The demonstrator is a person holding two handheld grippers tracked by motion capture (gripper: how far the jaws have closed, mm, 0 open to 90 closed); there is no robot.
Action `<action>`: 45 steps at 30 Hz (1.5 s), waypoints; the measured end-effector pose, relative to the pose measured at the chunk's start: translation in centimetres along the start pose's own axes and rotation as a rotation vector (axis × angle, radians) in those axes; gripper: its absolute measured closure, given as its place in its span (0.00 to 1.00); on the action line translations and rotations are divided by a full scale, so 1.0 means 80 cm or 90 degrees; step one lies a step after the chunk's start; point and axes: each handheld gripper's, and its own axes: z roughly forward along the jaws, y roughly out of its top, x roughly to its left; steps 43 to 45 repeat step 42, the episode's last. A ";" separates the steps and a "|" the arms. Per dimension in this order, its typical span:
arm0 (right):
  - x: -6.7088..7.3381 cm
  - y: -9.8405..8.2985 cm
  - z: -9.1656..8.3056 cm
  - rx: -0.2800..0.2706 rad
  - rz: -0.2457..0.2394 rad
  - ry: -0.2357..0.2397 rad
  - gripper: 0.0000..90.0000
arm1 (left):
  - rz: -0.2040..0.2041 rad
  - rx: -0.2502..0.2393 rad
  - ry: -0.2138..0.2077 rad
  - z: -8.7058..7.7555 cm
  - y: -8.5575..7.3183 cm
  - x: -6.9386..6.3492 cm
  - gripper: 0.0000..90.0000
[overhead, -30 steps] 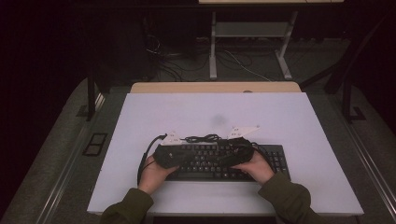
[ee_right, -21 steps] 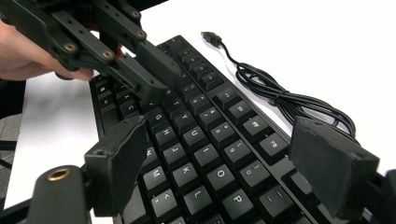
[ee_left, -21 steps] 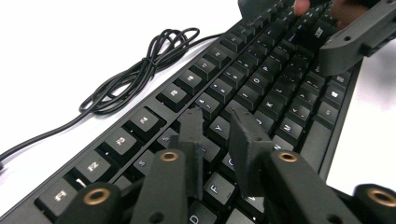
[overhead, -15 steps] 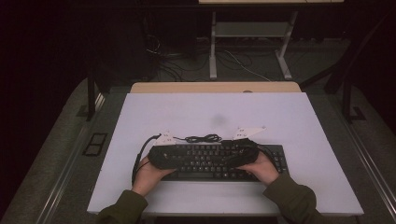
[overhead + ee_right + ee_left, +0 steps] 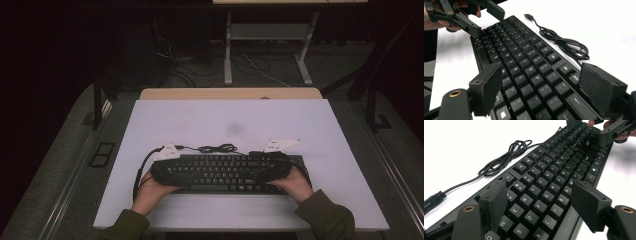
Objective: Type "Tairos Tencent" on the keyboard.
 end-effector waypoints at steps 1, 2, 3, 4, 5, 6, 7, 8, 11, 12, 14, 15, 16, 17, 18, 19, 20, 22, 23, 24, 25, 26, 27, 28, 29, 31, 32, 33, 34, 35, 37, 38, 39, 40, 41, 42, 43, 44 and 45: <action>0.000 -0.002 -0.004 -0.003 -0.001 -0.001 0.21 | 0.002 0.001 0.000 -0.001 0.000 -0.001 0.29; 0.000 -0.003 -0.008 -0.003 0.001 -0.002 0.21 | 0.001 0.000 0.000 -0.002 -0.001 -0.002 0.28; 0.000 -0.005 -0.011 -0.005 0.001 -0.002 0.21 | 0.003 0.001 -0.001 -0.003 -0.002 -0.002 0.27; 0.000 -0.007 -0.015 -0.003 -0.001 -0.004 0.20 | 0.002 0.002 0.001 -0.004 -0.004 -0.003 0.26; 0.000 -0.009 -0.018 -0.004 -0.002 -0.006 0.20 | 0.002 0.000 0.003 -0.005 -0.005 -0.004 0.26; 0.000 -0.011 -0.022 -0.003 0.000 -0.007 0.20 | 0.002 -0.001 0.004 -0.006 -0.006 -0.004 0.25; -0.001 -0.014 -0.026 -0.005 0.000 -0.010 0.20 | 0.002 -0.002 0.005 -0.007 -0.007 -0.005 0.25; -0.001 -0.016 -0.030 -0.006 0.002 -0.011 0.20 | 0.003 -0.001 0.006 -0.009 -0.008 -0.005 0.24; -0.002 -0.024 -0.042 -0.009 0.007 -0.018 0.20 | 0.003 -0.007 0.008 -0.014 -0.011 -0.005 0.23; -0.002 -0.026 -0.046 -0.010 0.009 -0.019 0.20 | 0.004 -0.005 0.008 -0.015 -0.012 -0.005 0.22; -0.002 -0.032 -0.054 -0.013 0.014 -0.024 0.20 | 0.004 -0.004 0.009 -0.017 -0.014 -0.005 0.21; -0.003 -0.035 -0.057 -0.013 0.012 -0.026 0.20 | 0.003 -0.003 0.008 -0.017 -0.016 -0.005 0.21; -0.003 -0.038 -0.061 -0.013 0.016 -0.031 0.20 | 0.003 -0.002 0.009 -0.017 -0.017 -0.005 0.20; -0.003 -0.041 -0.064 -0.014 0.016 -0.033 0.20 | 0.004 -0.002 0.010 -0.017 -0.017 -0.004 0.20; -0.003 -0.044 -0.067 -0.014 0.017 -0.036 0.20 | 0.004 0.000 0.009 -0.017 -0.018 -0.004 0.20; -0.003 -0.047 -0.070 -0.013 0.020 -0.038 0.20 | 0.003 0.001 0.010 -0.017 -0.018 -0.004 0.19; -0.004 -0.050 -0.073 -0.010 0.018 -0.039 0.20 | 0.002 0.000 0.011 -0.017 -0.019 -0.004 0.19; -0.004 -0.055 -0.078 -0.009 0.021 -0.042 0.20 | 0.004 0.000 0.010 -0.017 -0.019 -0.004 0.18; -0.004 -0.057 -0.080 -0.008 0.021 -0.043 0.20 | 0.004 -0.003 0.011 -0.017 -0.019 -0.004 0.17; -0.005 -0.059 -0.082 -0.008 0.023 -0.045 0.20 | 0.004 -0.004 0.009 -0.018 -0.019 -0.003 0.16; -0.005 -0.061 -0.084 -0.007 0.025 -0.046 0.20 | 0.005 -0.005 0.008 -0.018 -0.019 -0.003 0.16; -0.006 -0.063 -0.086 -0.005 0.024 -0.048 0.20 | 0.005 -0.006 0.009 -0.019 -0.019 -0.003 0.15; -0.007 -0.065 -0.089 -0.004 0.026 -0.049 0.20 | 0.005 -0.006 0.008 -0.019 -0.019 -0.003 0.15; -0.008 -0.067 -0.091 -0.005 0.027 -0.051 0.20 | 0.005 -0.006 0.007 -0.019 -0.019 -0.003 0.15; -0.009 -0.069 -0.094 -0.005 0.029 -0.052 0.20 | 0.004 -0.006 0.008 -0.019 -0.020 -0.003 0.14; -0.013 -0.073 -0.100 -0.009 0.035 -0.062 0.20 | 0.003 -0.007 0.004 -0.019 -0.020 -0.004 0.12; -0.014 -0.075 -0.102 -0.010 0.037 -0.065 0.20 | 0.004 -0.007 0.005 -0.019 -0.020 -0.004 0.11; -0.016 -0.076 -0.105 -0.008 0.035 -0.070 0.20 | 0.006 -0.006 0.005 -0.019 -0.020 -0.004 0.10; -0.017 -0.078 -0.107 -0.008 0.037 -0.072 0.20 | 0.007 -0.006 0.005 -0.019 -0.019 -0.005 0.09; -0.018 -0.079 -0.109 -0.008 0.040 -0.074 0.20 | 0.008 -0.008 0.004 -0.019 -0.019 -0.005 0.07; -0.021 -0.081 -0.112 -0.009 0.043 -0.077 0.20 | 0.008 -0.007 0.006 -0.019 -0.019 -0.006 0.04; -0.022 -0.082 -0.112 -0.010 0.043 -0.079 0.20 | 0.006 -0.006 0.008 -0.018 -0.018 -0.006 0.02; -0.023 -0.082 -0.113 -0.010 0.044 -0.080 0.20 | 0.005 -0.005 0.008 -0.018 -0.018 -0.006 0.01; -0.023 -0.082 -0.113 -0.012 0.047 -0.080 0.20 | 0.005 -0.005 0.008 -0.018 -0.018 -0.006 0.01; -0.023 -0.082 -0.113 -0.012 0.046 -0.080 0.20 | 0.004 -0.005 0.009 -0.018 -0.018 -0.006 0.01; -0.023 -0.082 -0.113 -0.011 0.045 -0.081 0.20 | 0.004 -0.004 0.009 -0.018 -0.018 -0.006 0.00; -0.023 -0.082 -0.113 -0.011 0.045 -0.081 0.20 | 0.004 -0.004 0.009 -0.018 -0.018 -0.006 0.00; -0.023 -0.082 -0.113 -0.011 0.045 -0.081 0.20 | 0.004 -0.004 0.009 -0.018 -0.018 -0.006 0.00; -0.023 -0.082 -0.113 -0.011 0.045 -0.081 0.20 | 0.004 -0.004 0.009 -0.018 -0.018 -0.006 0.00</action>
